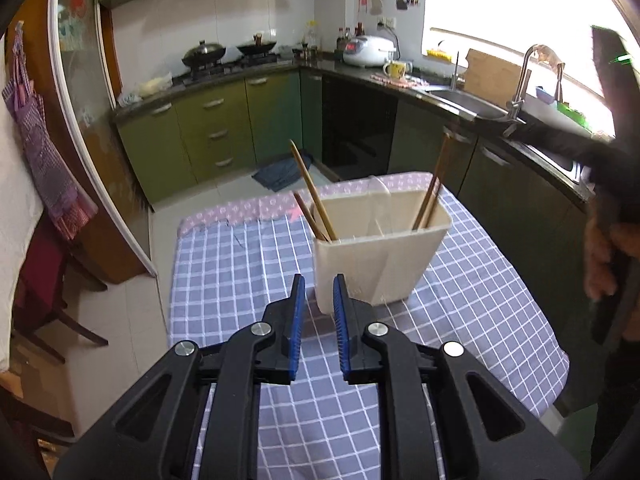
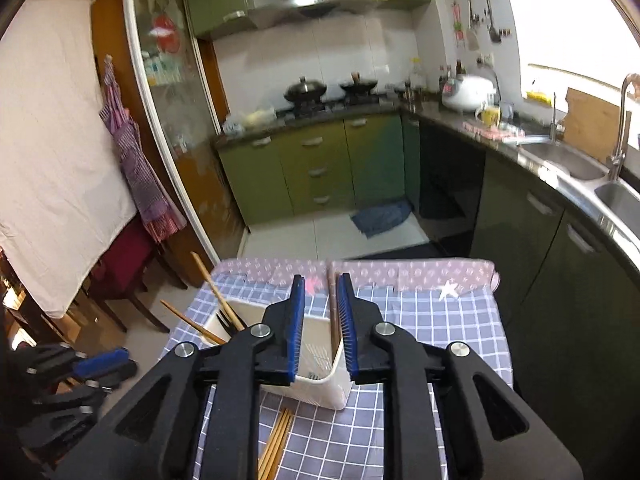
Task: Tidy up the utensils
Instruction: 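Lower the chopstick into the caddy with the left tool while the right tool inserts its own, then grasp a wooden chopstick from the pile with the left tool and lift it upright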
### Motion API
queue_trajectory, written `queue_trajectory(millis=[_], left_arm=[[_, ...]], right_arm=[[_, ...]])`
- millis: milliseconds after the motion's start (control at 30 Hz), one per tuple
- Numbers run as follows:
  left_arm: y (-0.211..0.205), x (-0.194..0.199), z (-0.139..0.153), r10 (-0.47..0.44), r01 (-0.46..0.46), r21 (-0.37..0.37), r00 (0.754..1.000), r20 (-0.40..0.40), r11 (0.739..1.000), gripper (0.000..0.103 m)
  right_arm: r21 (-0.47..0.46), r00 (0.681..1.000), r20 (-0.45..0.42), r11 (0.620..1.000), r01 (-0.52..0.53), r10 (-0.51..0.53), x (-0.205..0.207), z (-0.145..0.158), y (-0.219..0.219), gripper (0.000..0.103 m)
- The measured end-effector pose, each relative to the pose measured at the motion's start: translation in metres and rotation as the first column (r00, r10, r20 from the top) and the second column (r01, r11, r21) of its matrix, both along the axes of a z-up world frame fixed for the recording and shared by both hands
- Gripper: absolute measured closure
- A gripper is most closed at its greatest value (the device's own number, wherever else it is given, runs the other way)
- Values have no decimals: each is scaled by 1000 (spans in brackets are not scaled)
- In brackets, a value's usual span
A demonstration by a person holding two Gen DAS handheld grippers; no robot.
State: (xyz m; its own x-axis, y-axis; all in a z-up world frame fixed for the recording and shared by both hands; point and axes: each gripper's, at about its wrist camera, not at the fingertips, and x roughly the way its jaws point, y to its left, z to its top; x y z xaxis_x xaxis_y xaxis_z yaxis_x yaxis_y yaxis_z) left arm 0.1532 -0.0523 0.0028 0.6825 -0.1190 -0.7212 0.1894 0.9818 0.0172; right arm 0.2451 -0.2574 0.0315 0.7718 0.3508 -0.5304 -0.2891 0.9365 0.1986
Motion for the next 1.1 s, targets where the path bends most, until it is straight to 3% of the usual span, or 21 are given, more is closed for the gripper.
queue_trajectory(millis=[67, 133, 300, 467, 633, 867, 1100], left_arm=[[-5, 2, -7, -5, 5, 0, 1000, -26, 1000, 87], [-10, 4, -20, -6, 6, -8, 998, -69, 1000, 79], [-24, 16, -64, -9, 8, -7, 977, -212, 1000, 79], [-31, 36, -115, 10, -23, -29, 924, -383, 999, 79], [-32, 47, -152, 21, -49, -45, 872, -489, 998, 80], [-41, 45, -169, 5, -30, -39, 848, -530, 999, 80], [-60, 43, -179, 14, -7, 14, 841, -541, 1000, 82]], right_arm=[[7, 1000, 29, 1000, -1, 1, -22, 5, -9, 83], [3, 999, 34, 1000, -8, 8, -40, 6, -19, 78], [-35, 997, -75, 999, -33, 31, -71, -37, -35, 77], [-28, 981, -193, 999, -27, 21, -83, -100, -50, 77], [-6, 958, -286, 1000, -11, 9, -81, -147, -62, 77], [-8, 937, -350, 1000, -19, 16, -75, -180, -63, 77], [6, 937, -349, 999, -32, 32, -72, -179, -59, 72]])
